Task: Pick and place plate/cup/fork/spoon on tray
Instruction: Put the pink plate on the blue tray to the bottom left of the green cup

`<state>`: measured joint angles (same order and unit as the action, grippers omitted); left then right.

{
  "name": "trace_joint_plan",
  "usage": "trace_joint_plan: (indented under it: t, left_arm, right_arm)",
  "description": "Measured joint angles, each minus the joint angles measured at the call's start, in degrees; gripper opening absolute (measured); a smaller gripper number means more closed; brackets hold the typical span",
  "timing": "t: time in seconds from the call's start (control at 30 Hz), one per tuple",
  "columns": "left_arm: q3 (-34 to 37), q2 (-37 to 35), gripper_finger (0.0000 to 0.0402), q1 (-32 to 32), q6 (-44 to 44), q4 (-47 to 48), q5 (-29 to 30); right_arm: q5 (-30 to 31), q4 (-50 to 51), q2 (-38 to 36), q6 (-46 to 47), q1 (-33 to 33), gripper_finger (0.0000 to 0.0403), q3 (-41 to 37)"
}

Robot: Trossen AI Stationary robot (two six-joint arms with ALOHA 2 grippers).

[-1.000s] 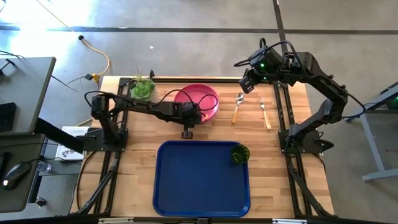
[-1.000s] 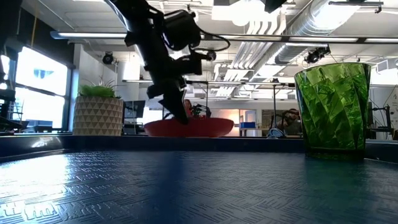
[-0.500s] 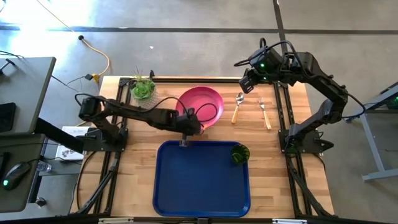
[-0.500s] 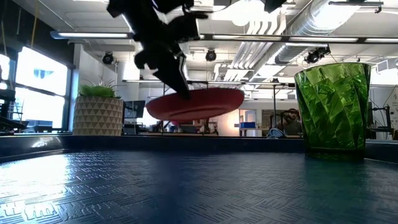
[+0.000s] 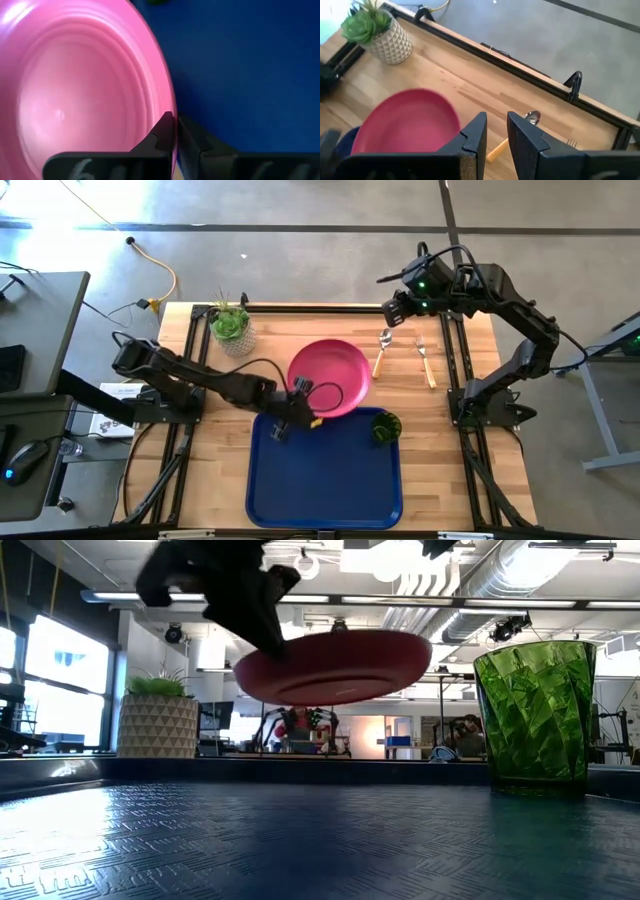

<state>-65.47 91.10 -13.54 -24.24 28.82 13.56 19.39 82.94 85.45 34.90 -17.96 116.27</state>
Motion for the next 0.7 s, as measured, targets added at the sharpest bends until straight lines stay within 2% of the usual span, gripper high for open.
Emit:
trace_joint_plan:
  t: [0.1,0.33,0.7]
  left_arm:
    - [0.0,0.0,0.0001,-2.83,-2.22,0.47,-0.14]
    - [-0.01,0.01,0.0001,-8.68,0.14,5.64,-0.49]
    - [0.0,0.01,0.0001,-17.24,0.11,7.47,-3.19]
  right_arm:
    - [0.07,-0.07,0.0,1.24,0.0,0.0067,0.0]
    - [-0.61,-0.04,0.0,3.22,0.0,0.0067,0.0]
    - [-0.56,-0.04,0.0,5.69,0.0,0.0067,0.0]
